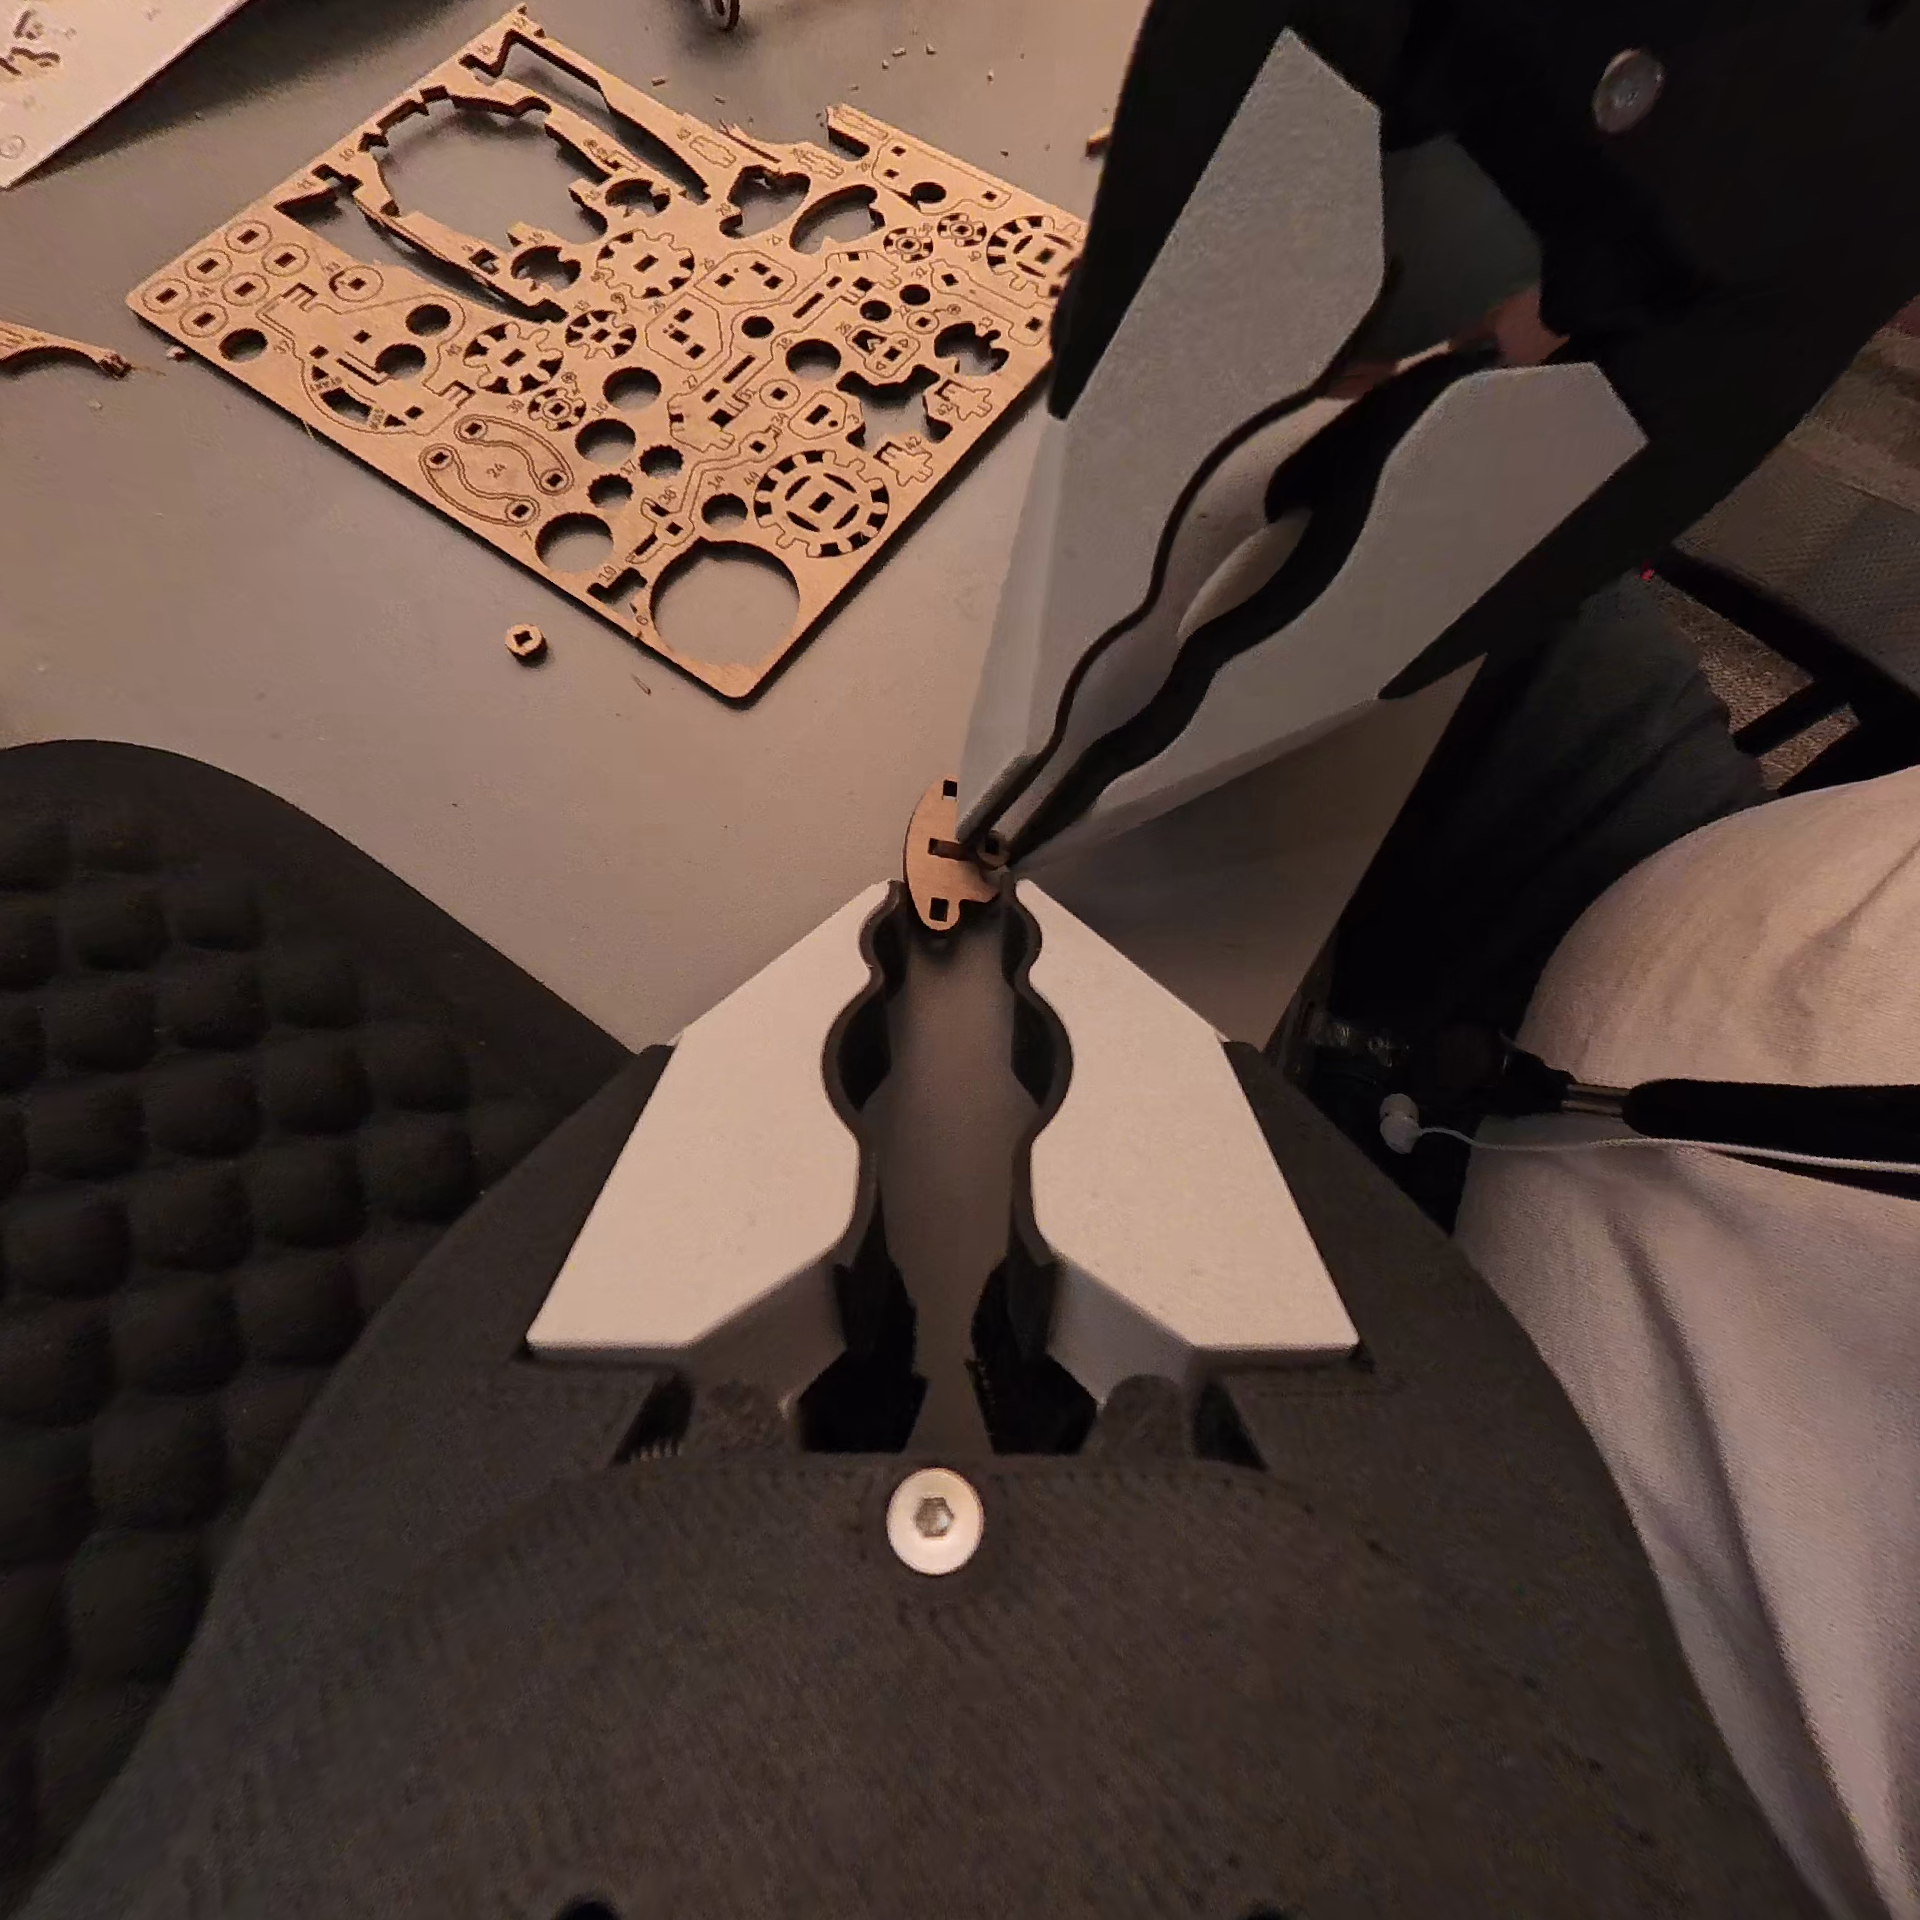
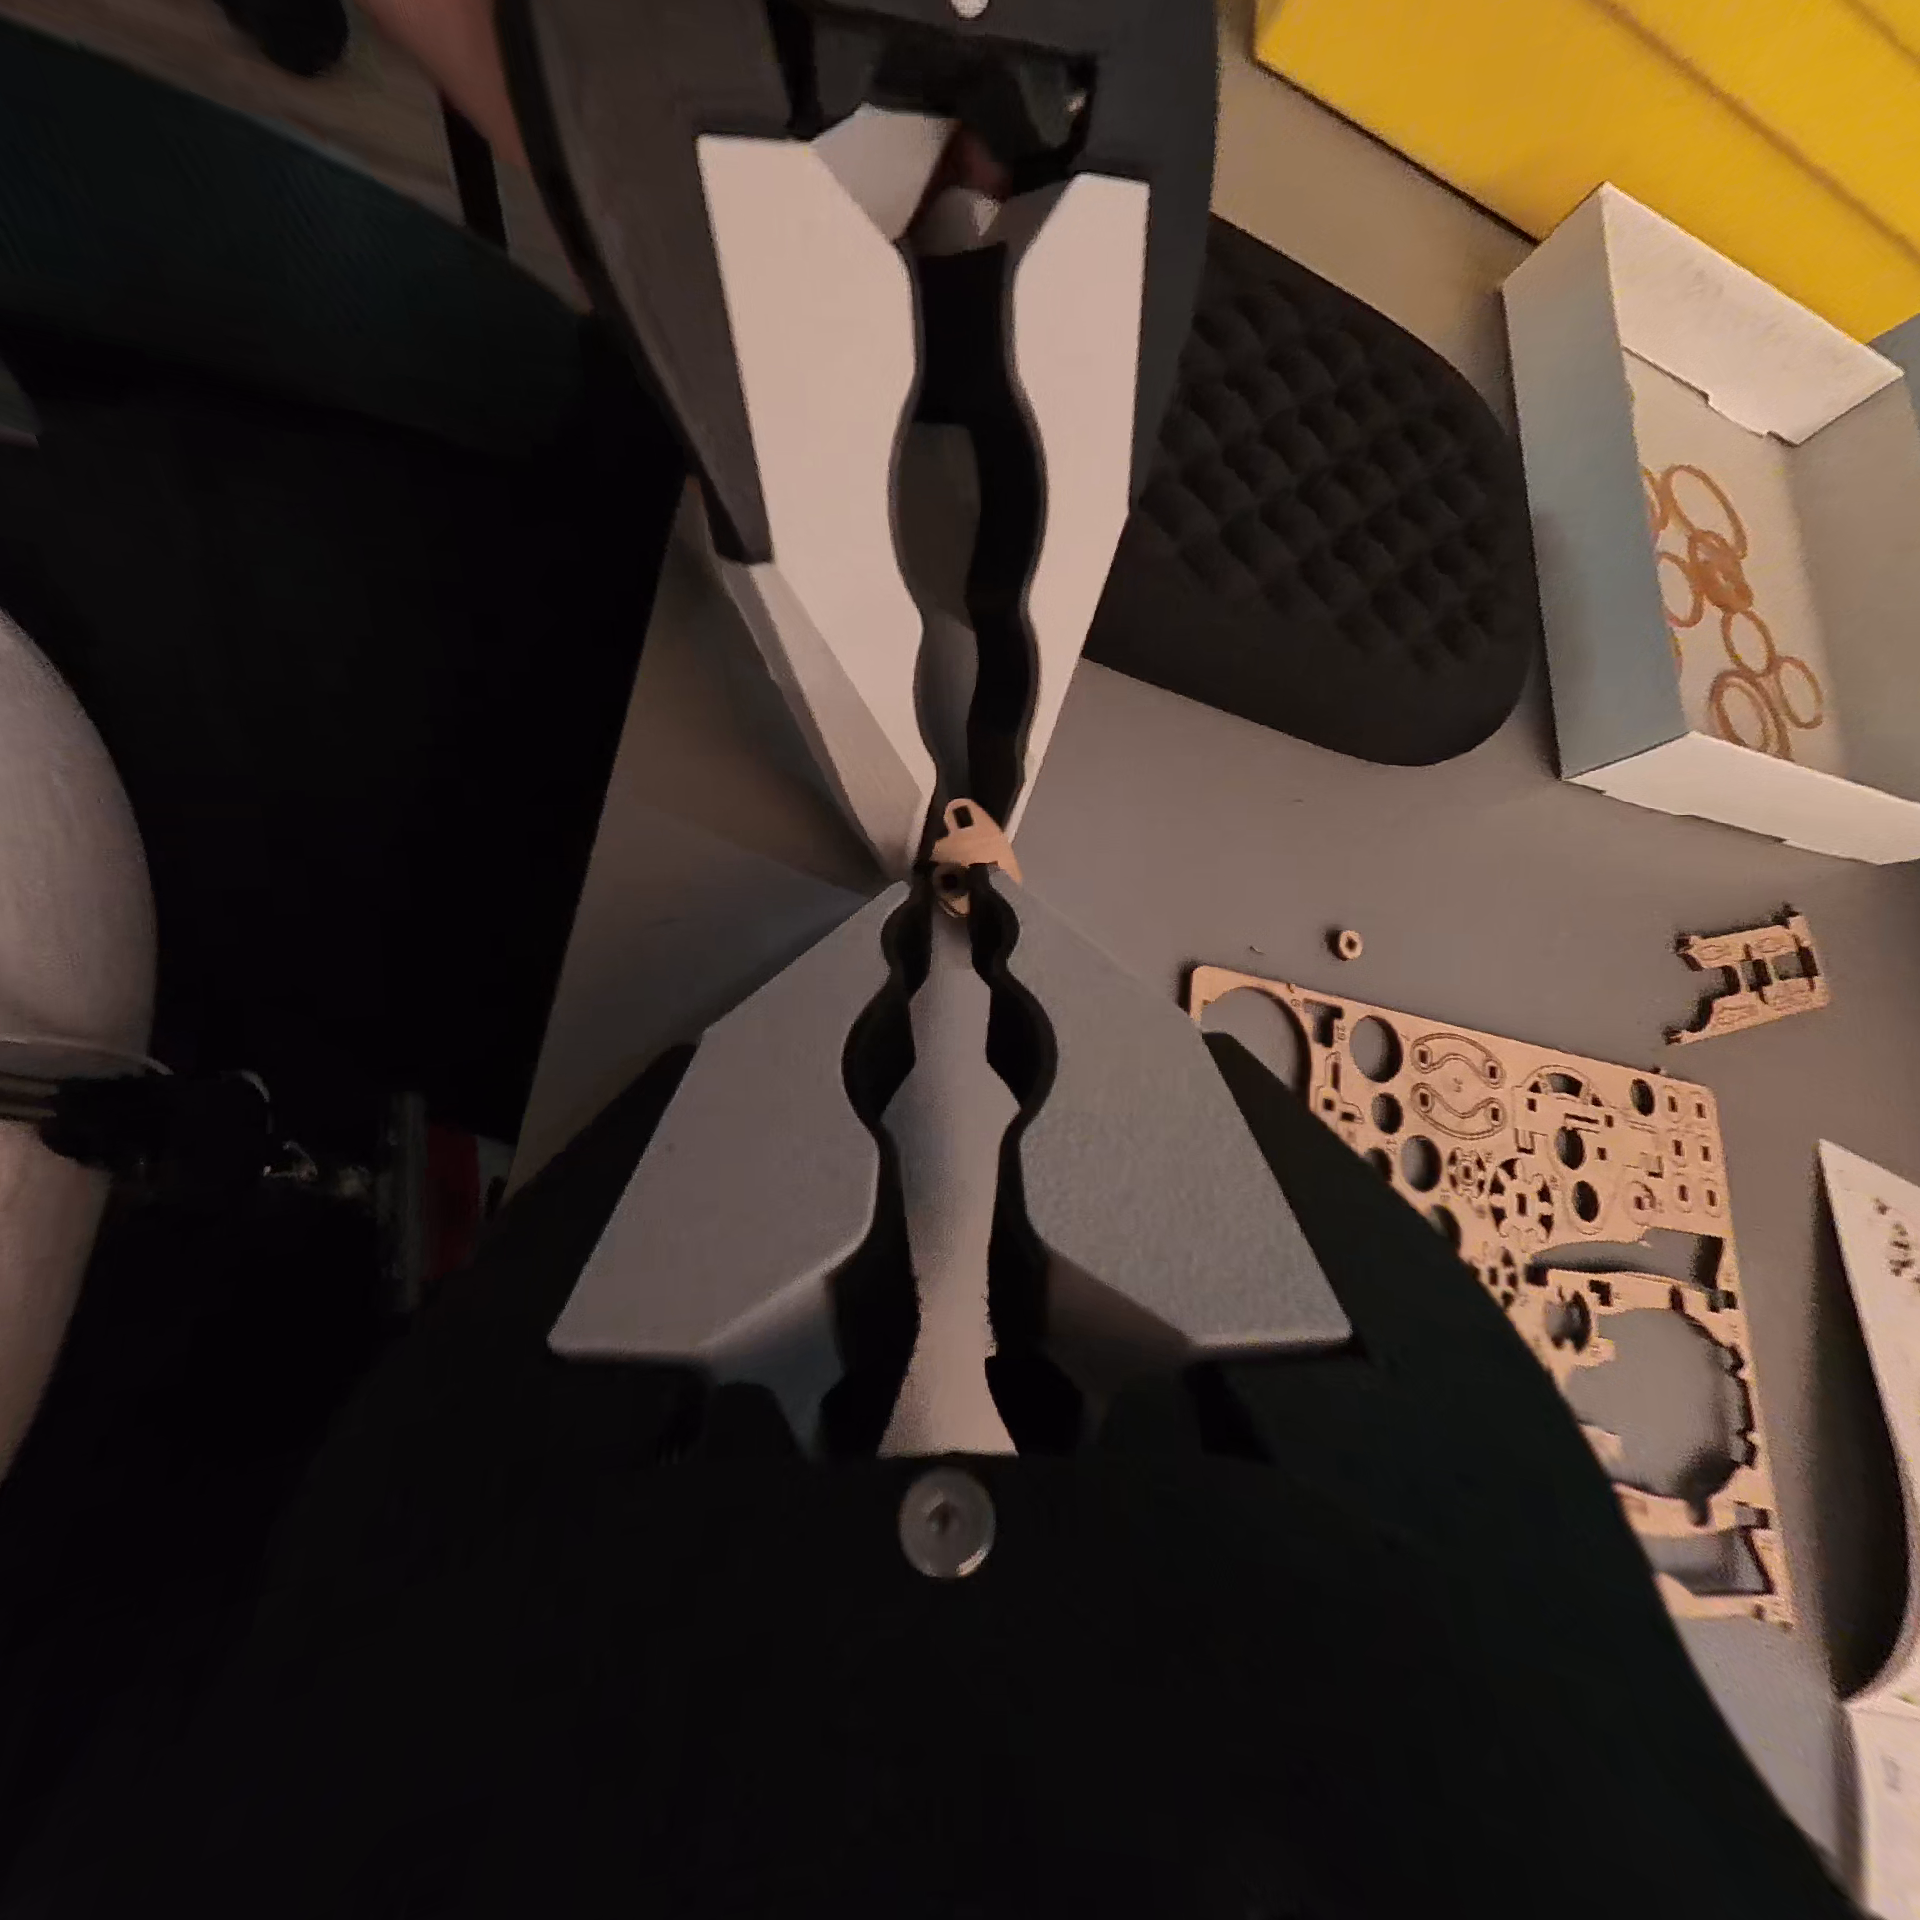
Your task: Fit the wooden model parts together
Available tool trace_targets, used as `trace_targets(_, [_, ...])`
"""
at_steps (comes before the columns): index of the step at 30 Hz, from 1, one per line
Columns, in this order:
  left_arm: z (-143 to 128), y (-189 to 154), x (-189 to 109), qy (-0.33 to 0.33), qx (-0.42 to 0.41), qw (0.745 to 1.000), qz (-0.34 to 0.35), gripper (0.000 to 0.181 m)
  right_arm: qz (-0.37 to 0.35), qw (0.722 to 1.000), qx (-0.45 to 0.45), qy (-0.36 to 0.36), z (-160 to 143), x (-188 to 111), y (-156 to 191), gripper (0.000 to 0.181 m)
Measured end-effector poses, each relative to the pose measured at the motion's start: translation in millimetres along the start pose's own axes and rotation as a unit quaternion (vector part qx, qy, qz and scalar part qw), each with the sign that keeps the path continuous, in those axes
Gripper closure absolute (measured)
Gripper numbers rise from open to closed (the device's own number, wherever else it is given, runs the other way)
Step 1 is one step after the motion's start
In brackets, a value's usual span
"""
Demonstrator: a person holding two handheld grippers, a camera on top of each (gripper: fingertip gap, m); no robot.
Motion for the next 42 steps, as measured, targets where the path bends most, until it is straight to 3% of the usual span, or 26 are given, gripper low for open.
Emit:
trace_targets(1, [0.0,0.0,0.1,-0.001,0.0,1.0,0.001,0.165,-0.001,1.0,0.007,-0.008,-0.2,-0.2,-0.3,0.174])
trace_targets(8, [0.8,0.8,0.4,-0.004,-0.016,1.0,-0.009,0.165,-0.021,0.999,-0.024,-0.009,-4.0,0.5,-0.2,0.174])
trace_targets(16, [0.4,0.8,0.0,-0.004,-0.019,1.0,-0.01,0.165,-0.016,0.999,0.034,-0.032,-2.2,-2.5,-1.9,0.163])
trace_targets(21, [0.3,0.9,-0.6,-0.003,-0.022,1.0,-0.02,0.165,0.016,0.992,0.065,-0.103,2.8,-15.0,-4.2,0.172])
trace_targets(28, [0.3,0.7,-0.9,-0.002,-0.023,0.999,-0.027,0.165,0.053,0.993,0.006,-0.105,3.9,-11.4,-5.5,0.174])
trace_targets(42, [0.1,0.1,-1.0,-0.002,-0.016,0.999,-0.028,0.165,0.088,0.991,0.021,-0.102,-1.5,-3.4,-3.5,0.181])
Point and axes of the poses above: each gripper's, where its closed fingertips meet, x out along the fingers, z out of its top, y = z × x across the jaws, the point moved 4 cm from there along -x, back along the fingers, and after that the axes turned 11 degrees about -y, right-handed, at the moved point
